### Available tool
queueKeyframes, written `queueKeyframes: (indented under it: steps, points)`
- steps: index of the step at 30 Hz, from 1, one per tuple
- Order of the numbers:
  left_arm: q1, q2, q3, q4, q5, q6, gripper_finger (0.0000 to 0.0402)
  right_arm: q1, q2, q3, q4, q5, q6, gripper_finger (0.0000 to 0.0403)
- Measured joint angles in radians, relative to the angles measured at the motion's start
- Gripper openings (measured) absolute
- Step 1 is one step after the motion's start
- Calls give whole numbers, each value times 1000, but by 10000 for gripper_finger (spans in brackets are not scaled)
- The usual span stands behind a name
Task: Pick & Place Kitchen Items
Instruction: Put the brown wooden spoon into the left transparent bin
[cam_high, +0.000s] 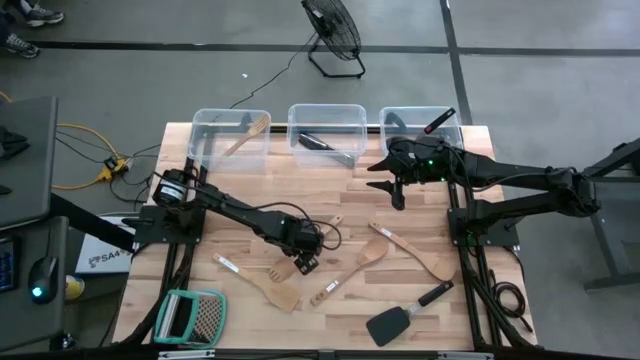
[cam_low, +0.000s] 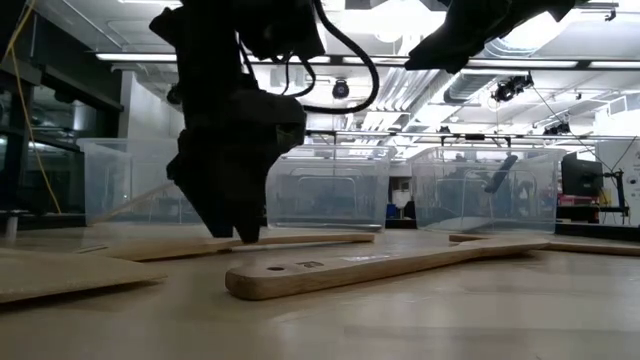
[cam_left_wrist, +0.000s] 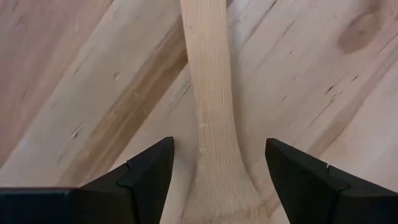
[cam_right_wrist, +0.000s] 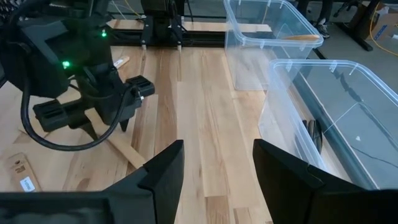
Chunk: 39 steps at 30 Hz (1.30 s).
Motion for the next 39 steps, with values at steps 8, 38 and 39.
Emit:
queueKeyframes:
  steps: [8,38,39]
  points:
    - [0,9,2,-24,-30,10,224,0,0,0,3,0,0,184]
    - [10,-57,-43,-225,-62,40,82,0,0,0,4,0,0,184]
    - [10,-70,-43,-229,-62,35,82,0,0,0,4,0,0,184]
